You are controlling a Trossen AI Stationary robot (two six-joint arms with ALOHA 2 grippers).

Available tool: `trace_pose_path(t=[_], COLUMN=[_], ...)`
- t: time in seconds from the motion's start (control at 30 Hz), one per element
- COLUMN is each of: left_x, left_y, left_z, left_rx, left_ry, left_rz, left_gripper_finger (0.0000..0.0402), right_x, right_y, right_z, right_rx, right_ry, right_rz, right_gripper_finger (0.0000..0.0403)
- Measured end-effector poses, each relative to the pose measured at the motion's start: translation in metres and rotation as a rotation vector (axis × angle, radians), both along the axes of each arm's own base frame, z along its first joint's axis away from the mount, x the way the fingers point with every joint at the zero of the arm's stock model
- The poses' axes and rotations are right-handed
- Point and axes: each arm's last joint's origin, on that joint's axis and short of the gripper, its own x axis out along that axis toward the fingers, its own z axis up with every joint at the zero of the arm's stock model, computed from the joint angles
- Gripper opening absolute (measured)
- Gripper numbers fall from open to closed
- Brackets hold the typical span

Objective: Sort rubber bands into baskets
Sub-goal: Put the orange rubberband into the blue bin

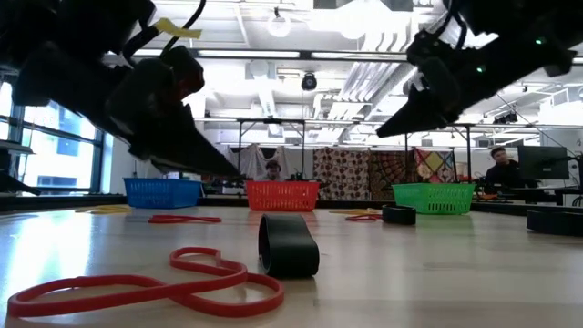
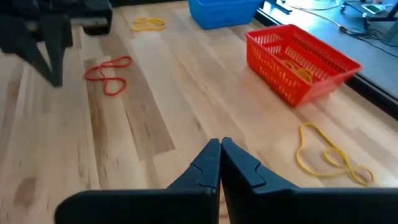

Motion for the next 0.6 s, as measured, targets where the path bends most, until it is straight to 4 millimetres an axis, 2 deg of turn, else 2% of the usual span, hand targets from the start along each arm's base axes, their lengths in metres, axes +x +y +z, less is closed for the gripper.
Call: trace_pose_path(t=[0.27,0.43,0.6], left_x=[-0.021,-0.030,-0.031], left_y=[0.008,0.014,0.017], left_z=[0.016,0.014,0.010], left_rx=[-0.001,-0.012,-0.011], left_ry=[0.152,0.237,0.278], left_rz=[0.052,0.102,0.127], left_gripper_finger=[0.0000,0.0009,0.0040], right_x=[-0.008,-0.010,-0.011], right_y=[0.021,0.029,0.033], right_z=[-0.006,-0.005,-0.005], right_rx=[-0.012,-0.040,-0.048], right_ry=[0.004,-0.004,-0.011], right_rz=[0.018,0.012,0.006], right_gripper_finger=[0.0000,0.0000,0.0000])
